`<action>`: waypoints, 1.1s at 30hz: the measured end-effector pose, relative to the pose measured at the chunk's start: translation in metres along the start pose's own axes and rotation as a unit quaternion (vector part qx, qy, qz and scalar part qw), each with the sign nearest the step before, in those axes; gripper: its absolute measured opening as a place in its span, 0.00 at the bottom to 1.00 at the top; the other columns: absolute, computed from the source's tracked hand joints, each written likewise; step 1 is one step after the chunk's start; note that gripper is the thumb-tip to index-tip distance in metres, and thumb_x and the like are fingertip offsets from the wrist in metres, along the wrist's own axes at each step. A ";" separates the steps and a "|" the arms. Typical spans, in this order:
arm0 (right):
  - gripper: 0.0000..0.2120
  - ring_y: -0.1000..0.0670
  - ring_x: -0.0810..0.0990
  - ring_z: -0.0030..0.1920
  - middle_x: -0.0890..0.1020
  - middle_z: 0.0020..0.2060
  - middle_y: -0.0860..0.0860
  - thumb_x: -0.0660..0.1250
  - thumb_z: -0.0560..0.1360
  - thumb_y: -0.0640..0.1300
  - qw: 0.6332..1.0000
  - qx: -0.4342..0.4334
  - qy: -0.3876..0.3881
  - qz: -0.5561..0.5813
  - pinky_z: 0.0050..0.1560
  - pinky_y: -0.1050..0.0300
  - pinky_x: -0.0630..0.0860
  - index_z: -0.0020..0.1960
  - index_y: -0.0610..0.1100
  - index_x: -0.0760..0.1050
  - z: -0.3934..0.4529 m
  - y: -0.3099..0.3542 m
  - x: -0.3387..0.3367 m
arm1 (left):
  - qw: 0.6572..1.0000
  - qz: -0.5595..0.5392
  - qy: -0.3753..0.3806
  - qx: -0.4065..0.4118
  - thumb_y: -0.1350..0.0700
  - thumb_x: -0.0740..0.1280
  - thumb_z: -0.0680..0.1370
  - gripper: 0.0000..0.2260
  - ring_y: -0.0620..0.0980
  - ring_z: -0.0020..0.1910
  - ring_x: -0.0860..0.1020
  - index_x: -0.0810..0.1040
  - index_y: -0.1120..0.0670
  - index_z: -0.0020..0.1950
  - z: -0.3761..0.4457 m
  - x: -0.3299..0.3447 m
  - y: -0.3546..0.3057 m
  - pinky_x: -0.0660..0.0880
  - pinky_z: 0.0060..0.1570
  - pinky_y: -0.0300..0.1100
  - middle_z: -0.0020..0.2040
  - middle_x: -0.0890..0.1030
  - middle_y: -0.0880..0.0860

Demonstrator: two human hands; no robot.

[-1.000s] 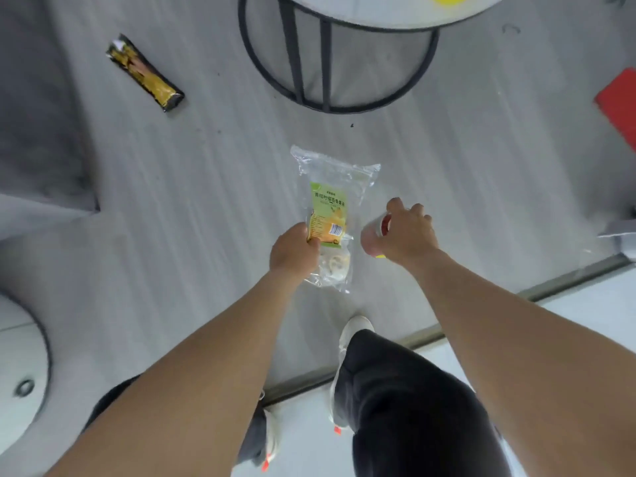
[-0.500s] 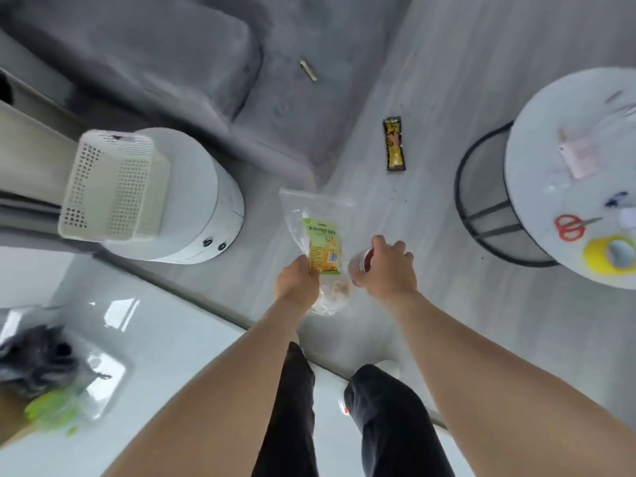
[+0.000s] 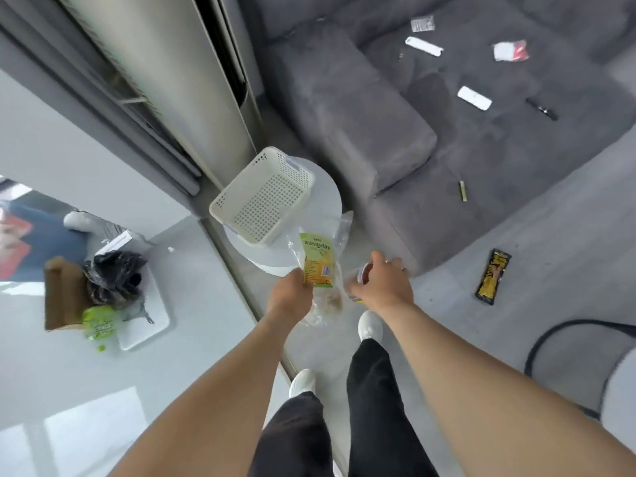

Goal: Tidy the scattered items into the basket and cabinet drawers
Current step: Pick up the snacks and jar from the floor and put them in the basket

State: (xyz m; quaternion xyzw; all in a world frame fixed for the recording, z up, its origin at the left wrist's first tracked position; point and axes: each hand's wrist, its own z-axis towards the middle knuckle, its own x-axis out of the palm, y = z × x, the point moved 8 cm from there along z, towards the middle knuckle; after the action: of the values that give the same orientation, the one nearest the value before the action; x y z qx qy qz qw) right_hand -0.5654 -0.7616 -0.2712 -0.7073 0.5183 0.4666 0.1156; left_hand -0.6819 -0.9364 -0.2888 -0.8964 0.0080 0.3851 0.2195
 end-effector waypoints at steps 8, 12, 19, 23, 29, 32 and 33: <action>0.28 0.41 0.72 0.54 0.71 0.57 0.44 0.71 0.65 0.58 0.993 -0.107 0.041 -0.029 0.45 0.54 0.69 0.61 0.50 0.66 0.105 0.075 -0.028 | 0.975 -0.155 -0.102 -0.124 0.54 0.59 0.81 0.07 0.54 0.39 0.76 0.72 0.56 0.46 0.058 -0.049 0.001 0.69 0.34 0.43 0.39 0.76 0.51; 0.34 0.40 0.72 0.57 0.71 0.58 0.44 0.73 0.63 0.60 0.985 -0.139 0.063 -0.080 0.46 0.53 0.71 0.64 0.51 0.65 0.141 0.103 -0.028 | 0.957 -0.201 -0.121 -0.172 0.54 0.60 0.81 0.07 0.51 0.36 0.75 0.74 0.57 0.49 0.074 -0.054 0.009 0.67 0.30 0.42 0.40 0.77 0.51; 0.31 0.38 0.71 0.58 0.69 0.59 0.44 0.72 0.66 0.58 0.974 -0.186 0.085 -0.095 0.48 0.51 0.73 0.63 0.50 0.65 0.184 0.159 -0.006 | 0.922 -0.264 -0.164 -0.231 0.54 0.62 0.80 0.08 0.53 0.39 0.76 0.75 0.58 0.52 0.111 -0.074 0.041 0.67 0.31 0.41 0.43 0.79 0.52; 0.32 0.39 0.71 0.58 0.69 0.58 0.45 0.73 0.65 0.59 0.970 -0.196 0.100 -0.099 0.50 0.49 0.74 0.63 0.50 0.65 0.197 0.185 0.009 | 0.902 -0.297 -0.164 -0.266 0.55 0.63 0.79 0.07 0.55 0.41 0.76 0.75 0.58 0.49 0.126 -0.078 0.066 0.69 0.36 0.43 0.41 0.78 0.52; 0.33 0.40 0.70 0.59 0.69 0.59 0.44 0.73 0.66 0.57 0.969 -0.203 0.108 -0.093 0.53 0.48 0.75 0.66 0.50 0.64 0.241 0.224 0.033 | 0.894 -0.298 -0.171 -0.288 0.54 0.63 0.80 0.08 0.56 0.44 0.77 0.75 0.58 0.50 0.177 -0.090 0.105 0.69 0.39 0.44 0.43 0.79 0.53; 0.36 0.40 0.70 0.60 0.68 0.61 0.44 0.73 0.67 0.60 0.969 -0.212 0.097 -0.086 0.53 0.48 0.74 0.69 0.51 0.63 0.269 0.238 0.049 | 0.888 -0.304 -0.172 -0.300 0.54 0.63 0.80 0.08 0.56 0.44 0.77 0.75 0.59 0.52 0.206 -0.087 0.120 0.70 0.39 0.44 0.44 0.79 0.54; 0.37 0.40 0.70 0.60 0.68 0.61 0.44 0.72 0.67 0.62 0.967 -0.218 0.099 -0.085 0.53 0.47 0.75 0.69 0.51 0.62 0.281 0.244 0.059 | 0.880 -0.317 -0.172 -0.308 0.55 0.63 0.80 0.08 0.56 0.44 0.77 0.74 0.59 0.52 0.219 -0.083 0.127 0.71 0.40 0.45 0.45 0.79 0.54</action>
State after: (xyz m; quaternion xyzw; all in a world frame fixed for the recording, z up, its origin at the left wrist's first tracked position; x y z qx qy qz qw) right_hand -0.9207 -0.7224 -0.3905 -0.7998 0.3505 0.4843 -0.0539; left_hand -0.9142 -0.9761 -0.4128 -0.7929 -0.4334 0.4265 0.0405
